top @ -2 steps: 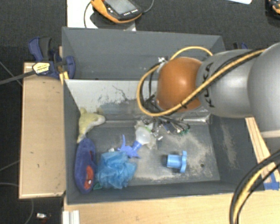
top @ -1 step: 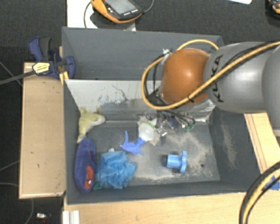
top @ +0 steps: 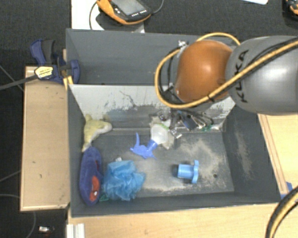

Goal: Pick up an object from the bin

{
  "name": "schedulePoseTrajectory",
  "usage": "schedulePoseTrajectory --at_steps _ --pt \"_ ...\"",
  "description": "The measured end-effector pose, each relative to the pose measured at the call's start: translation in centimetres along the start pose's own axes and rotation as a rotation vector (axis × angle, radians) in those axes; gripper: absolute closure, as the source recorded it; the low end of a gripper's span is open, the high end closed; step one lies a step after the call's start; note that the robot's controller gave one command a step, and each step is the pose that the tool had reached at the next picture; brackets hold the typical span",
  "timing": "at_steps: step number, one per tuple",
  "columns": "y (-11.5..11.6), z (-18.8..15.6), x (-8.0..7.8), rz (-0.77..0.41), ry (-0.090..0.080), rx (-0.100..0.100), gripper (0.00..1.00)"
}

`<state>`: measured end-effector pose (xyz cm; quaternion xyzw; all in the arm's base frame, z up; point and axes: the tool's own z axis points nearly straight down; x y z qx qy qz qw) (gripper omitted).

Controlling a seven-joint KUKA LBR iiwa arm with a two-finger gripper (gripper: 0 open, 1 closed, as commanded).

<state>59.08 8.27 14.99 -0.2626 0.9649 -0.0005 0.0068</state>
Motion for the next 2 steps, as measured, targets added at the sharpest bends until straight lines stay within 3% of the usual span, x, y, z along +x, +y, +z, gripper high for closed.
schedulePoseTrajectory --at_steps 2 --pt "-0.1 -6.8 -0.2 0.003 -0.004 0.002 1.00"
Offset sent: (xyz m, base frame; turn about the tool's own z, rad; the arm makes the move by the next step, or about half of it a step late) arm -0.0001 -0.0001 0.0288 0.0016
